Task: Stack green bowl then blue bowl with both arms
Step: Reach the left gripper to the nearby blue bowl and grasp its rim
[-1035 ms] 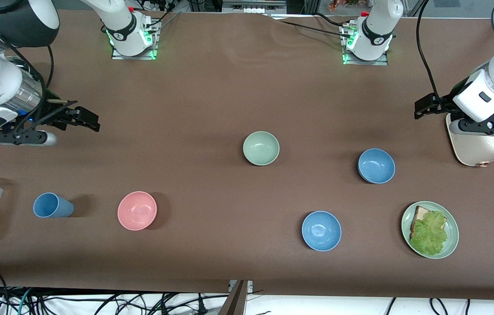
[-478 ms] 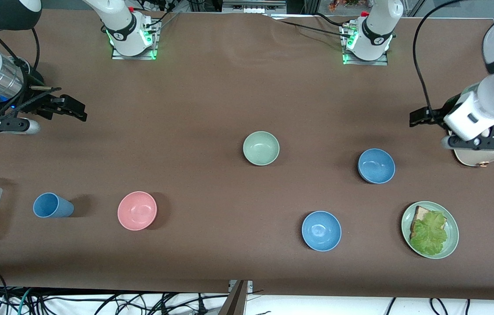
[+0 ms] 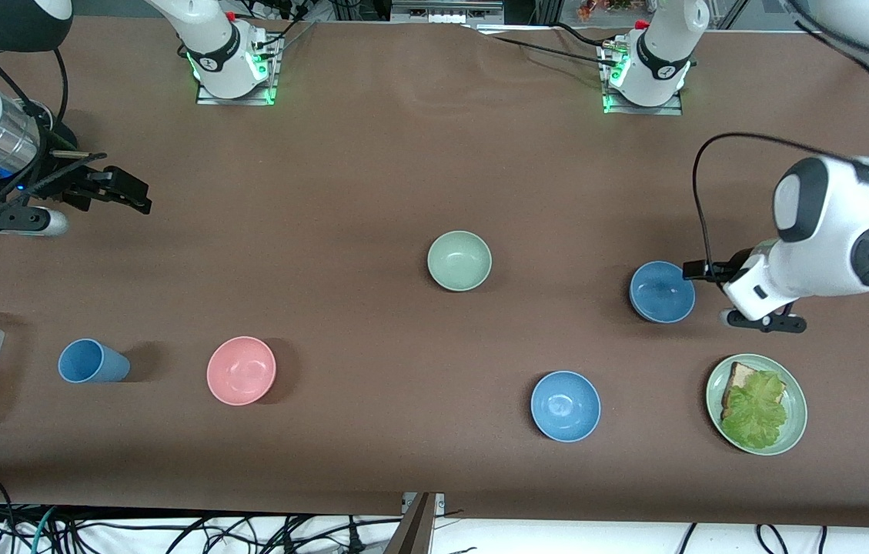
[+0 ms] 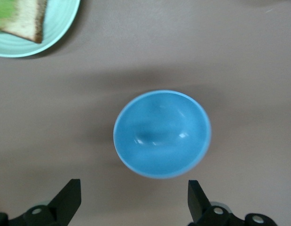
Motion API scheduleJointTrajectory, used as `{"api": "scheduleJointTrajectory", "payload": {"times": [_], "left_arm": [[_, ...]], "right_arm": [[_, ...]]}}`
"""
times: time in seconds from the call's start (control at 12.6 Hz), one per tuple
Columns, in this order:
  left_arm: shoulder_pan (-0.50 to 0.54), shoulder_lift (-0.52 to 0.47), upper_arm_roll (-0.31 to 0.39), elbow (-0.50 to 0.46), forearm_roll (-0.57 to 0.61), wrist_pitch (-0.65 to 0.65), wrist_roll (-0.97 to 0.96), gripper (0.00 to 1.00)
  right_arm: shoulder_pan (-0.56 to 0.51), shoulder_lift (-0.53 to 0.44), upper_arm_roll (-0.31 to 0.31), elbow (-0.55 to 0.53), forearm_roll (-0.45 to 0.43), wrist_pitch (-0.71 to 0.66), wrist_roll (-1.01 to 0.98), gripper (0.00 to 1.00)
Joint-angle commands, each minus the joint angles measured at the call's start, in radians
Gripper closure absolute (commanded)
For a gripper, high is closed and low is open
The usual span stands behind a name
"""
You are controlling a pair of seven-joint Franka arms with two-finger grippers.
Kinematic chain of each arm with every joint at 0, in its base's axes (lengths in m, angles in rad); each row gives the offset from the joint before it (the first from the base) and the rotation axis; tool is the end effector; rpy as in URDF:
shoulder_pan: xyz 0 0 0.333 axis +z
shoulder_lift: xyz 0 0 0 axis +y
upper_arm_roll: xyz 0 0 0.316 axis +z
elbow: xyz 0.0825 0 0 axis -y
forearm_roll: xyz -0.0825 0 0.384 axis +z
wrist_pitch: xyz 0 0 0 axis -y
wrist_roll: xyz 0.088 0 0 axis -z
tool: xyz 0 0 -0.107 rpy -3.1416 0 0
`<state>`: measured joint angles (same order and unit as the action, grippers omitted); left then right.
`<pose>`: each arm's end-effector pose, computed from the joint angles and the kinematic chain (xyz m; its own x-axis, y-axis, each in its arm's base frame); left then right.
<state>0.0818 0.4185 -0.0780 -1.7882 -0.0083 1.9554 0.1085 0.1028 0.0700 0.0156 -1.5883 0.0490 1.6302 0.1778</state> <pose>0.6204 0.0050 0.3017 0.9648 -0.1028 -0.2419 -0.0896 -0.9939 0.0649 0.5745 0.0731 0.5818 0.9974 -0.0621 -0.0365 -0.0637 -0.9970 -0.0441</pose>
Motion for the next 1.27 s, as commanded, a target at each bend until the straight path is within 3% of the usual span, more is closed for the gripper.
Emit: {"api": "scheduleJointTrajectory", "payload": {"times": [0.0, 0.16, 0.4, 0.72, 0.8, 1.03, 1.19], "left_arm": [[0.029, -0.007, -0.008, -0.089, 0.011, 0.106, 0.062, 0.02], [0.039, 0.002, -0.008, -0.151, 0.01, 0.209, 0.062, 0.1], [0.046, 0.045, -0.006, -0.148, 0.01, 0.227, 0.063, 0.62], [0.052, 0.106, -0.006, -0.143, 0.008, 0.257, 0.06, 0.82], [0.052, 0.105, -0.008, -0.143, 0.008, 0.254, 0.062, 1.0], [0.049, 0.097, -0.009, -0.114, -0.004, 0.211, 0.04, 1.0], [0.038, 0.08, -0.02, -0.047, -0.006, 0.083, 0.036, 1.0]], "right_arm": [[-0.022, 0.002, 0.012, 0.045, -0.015, -0.012, -0.015, 0.01], [-0.023, 0.002, 0.012, 0.056, -0.026, -0.018, -0.015, 0.01], [-0.022, -0.003, 0.017, 0.057, -0.018, -0.07, -0.02, 0.01], [-0.022, 0.002, 0.014, 0.056, -0.018, -0.075, -0.017, 0.01], [-0.022, 0.002, 0.015, 0.056, -0.018, -0.076, -0.015, 0.01], [-0.022, 0.004, 0.015, 0.056, -0.02, -0.072, -0.014, 0.01], [-0.022, 0.004, 0.015, 0.056, -0.018, -0.072, -0.015, 0.01]]}}
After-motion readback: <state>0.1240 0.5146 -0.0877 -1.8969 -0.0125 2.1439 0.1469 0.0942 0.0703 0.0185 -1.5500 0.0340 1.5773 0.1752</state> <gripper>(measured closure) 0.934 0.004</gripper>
